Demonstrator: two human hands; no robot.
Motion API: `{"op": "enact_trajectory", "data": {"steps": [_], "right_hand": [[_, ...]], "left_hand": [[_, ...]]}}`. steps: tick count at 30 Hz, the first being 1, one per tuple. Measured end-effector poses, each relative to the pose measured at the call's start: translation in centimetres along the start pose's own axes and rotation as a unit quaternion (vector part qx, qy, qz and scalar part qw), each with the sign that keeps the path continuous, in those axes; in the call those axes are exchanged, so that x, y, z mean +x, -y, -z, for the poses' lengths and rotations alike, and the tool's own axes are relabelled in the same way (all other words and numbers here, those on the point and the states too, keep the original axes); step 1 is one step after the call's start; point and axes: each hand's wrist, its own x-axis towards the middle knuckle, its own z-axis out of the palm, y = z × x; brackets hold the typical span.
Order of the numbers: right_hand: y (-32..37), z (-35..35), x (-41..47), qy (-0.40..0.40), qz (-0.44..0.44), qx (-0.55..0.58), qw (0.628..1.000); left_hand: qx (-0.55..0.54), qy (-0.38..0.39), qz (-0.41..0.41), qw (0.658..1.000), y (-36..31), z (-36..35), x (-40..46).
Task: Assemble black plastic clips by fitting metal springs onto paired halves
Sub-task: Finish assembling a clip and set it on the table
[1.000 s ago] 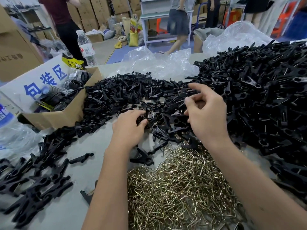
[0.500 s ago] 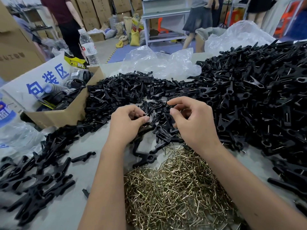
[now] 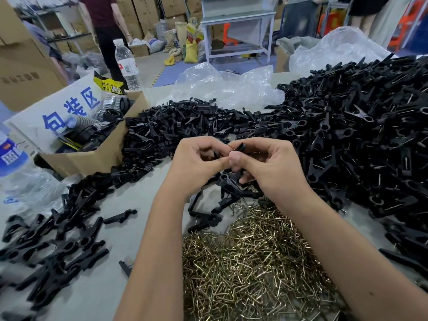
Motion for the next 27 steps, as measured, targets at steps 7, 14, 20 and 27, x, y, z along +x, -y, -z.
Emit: {"op": "enact_trajectory", "data": {"steps": [7,14,20,27], "right_hand": [[0.3,0.7,0.6,-0.085,-0.057,0.051,0.994],[0.1,0.8,0.6,-0.049,-0.078,0.067,0.993],[0.3,0.8,0.5,-0.035,-0.068,0.078,0.994],[0.2,0.7,0.6,-0.026,-0.068,0.064,0.995]], "left_hand": [[-0.064,-0.063,0.035,0.995,0.4,0.4,-0.2],[-0.116,-0.149,0.055,0.981,0.7,0.0,0.3],[-0.041,-0.199,0.060,0.977,1.3,0.0,0.5],[-0.089,-0.165,0.053,0.981,0.9,0.3,0.3]]}}
